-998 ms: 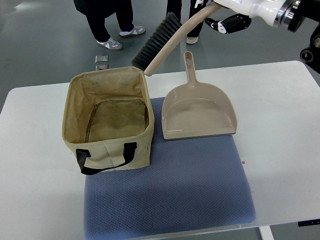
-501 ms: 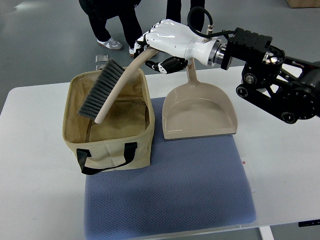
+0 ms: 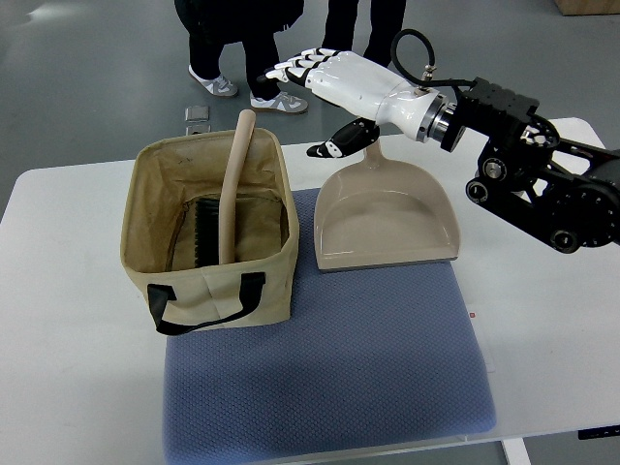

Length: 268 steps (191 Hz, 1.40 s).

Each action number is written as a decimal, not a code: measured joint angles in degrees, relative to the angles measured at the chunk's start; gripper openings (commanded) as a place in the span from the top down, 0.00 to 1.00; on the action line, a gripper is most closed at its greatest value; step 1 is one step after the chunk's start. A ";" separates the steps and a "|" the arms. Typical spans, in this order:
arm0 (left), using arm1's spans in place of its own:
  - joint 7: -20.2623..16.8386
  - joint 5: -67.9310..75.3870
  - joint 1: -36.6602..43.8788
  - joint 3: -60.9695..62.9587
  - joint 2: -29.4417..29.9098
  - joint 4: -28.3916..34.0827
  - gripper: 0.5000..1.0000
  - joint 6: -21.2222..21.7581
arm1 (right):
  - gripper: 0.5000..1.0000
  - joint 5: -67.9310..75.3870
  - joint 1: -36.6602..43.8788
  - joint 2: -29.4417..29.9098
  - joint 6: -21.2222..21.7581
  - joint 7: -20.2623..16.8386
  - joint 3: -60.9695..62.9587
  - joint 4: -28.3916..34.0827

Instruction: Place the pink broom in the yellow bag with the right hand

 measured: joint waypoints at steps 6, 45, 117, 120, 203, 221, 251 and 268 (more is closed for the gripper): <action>0.00 0.00 0.00 0.00 0.00 0.00 0.00 0.00 | 0.21 2.21 -0.06 -0.87 0.08 0.00 0.04 0.00; 0.00 0.00 -0.03 0.00 0.00 0.00 0.00 0.01 | 0.21 25.58 -2.52 -7.83 1.13 0.08 0.10 0.40; 0.00 0.00 -0.01 0.00 0.00 0.00 0.00 0.02 | 0.21 60.54 -15.30 -10.68 11.51 -0.66 14.04 -0.04; 0.00 0.00 -0.01 0.00 0.00 0.00 0.00 0.02 | 0.21 60.76 -15.92 -10.35 11.67 -0.70 14.90 -0.09; 0.00 0.00 -0.02 0.00 0.00 0.00 0.00 0.01 | 0.17 61.51 -27.60 -0.56 16.19 -2.20 29.17 -5.39; 0.00 0.00 -0.02 0.00 0.00 0.00 0.00 0.01 | 0.17 61.51 -28.92 2.33 20.16 -3.80 33.83 -8.02; 0.00 0.00 -0.01 0.00 0.00 0.00 0.00 0.00 | 0.15 61.49 -30.78 6.06 27.45 -6.32 40.20 -11.90; 0.00 0.00 -0.01 0.00 0.00 0.00 0.00 -0.01 | 0.15 61.49 -31.30 6.89 29.27 -6.62 41.39 -13.15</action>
